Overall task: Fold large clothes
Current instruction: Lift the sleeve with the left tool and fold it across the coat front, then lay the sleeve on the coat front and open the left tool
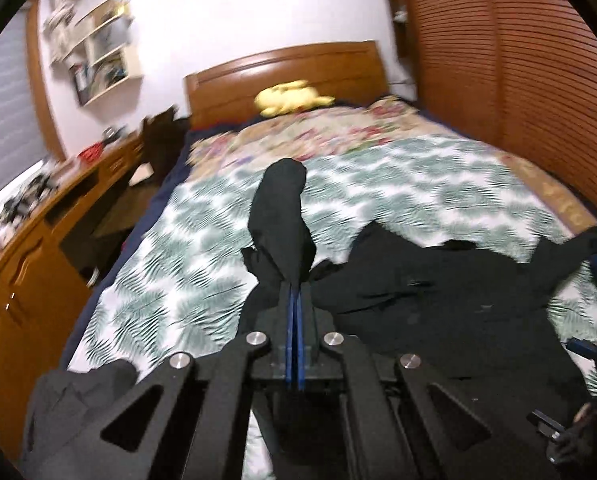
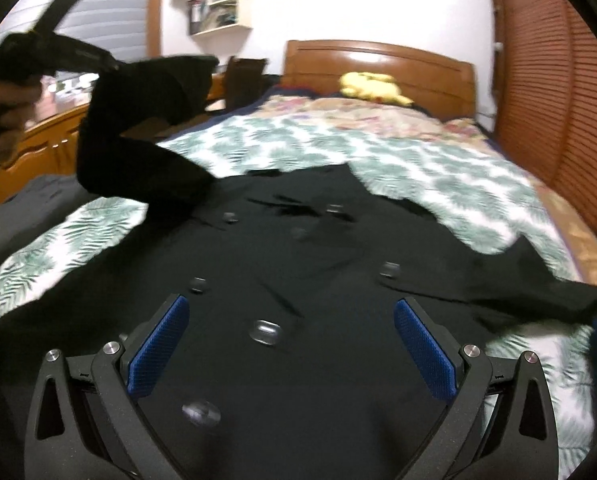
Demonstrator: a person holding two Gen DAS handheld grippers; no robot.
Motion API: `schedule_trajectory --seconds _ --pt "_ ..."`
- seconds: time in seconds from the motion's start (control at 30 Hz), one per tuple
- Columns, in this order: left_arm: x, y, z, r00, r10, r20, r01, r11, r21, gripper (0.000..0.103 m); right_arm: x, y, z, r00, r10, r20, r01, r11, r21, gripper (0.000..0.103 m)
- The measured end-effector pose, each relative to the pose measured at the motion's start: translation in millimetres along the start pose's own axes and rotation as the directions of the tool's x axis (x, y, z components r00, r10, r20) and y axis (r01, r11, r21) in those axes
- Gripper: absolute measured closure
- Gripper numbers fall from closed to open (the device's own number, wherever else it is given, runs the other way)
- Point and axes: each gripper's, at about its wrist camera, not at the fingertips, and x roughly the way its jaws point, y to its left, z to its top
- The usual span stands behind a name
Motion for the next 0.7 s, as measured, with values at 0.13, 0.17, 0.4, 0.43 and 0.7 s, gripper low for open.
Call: schedule_trajectory --seconds 0.13,0.17,0.4,0.43,0.7 --pt "-16 -42 3 0.998 -0.057 0.014 0.056 0.997 0.046 0.103 -19 -28 -14 0.998 -0.061 -0.004 0.061 0.998 0.031 0.0" --pt "-19 -53 2 0.998 -0.066 0.014 0.065 0.996 0.056 0.103 -23 -34 -17 0.997 -0.071 -0.006 0.071 0.997 0.038 0.0" --pt "-33 -101 -22 0.988 -0.151 -0.024 0.153 0.981 0.116 0.101 -45 -69 -28 0.991 -0.131 -0.027 0.133 0.988 0.083 0.0" --pt "-34 -104 -26 0.985 -0.168 -0.031 0.171 0.978 0.116 0.1 -47 -73 -28 0.99 -0.137 -0.028 0.139 0.986 0.093 0.0" --pt "-60 -99 -62 0.973 -0.228 -0.035 0.23 0.967 0.108 0.092 -51 -78 -6 0.989 -0.146 -0.017 0.147 0.981 0.124 0.0"
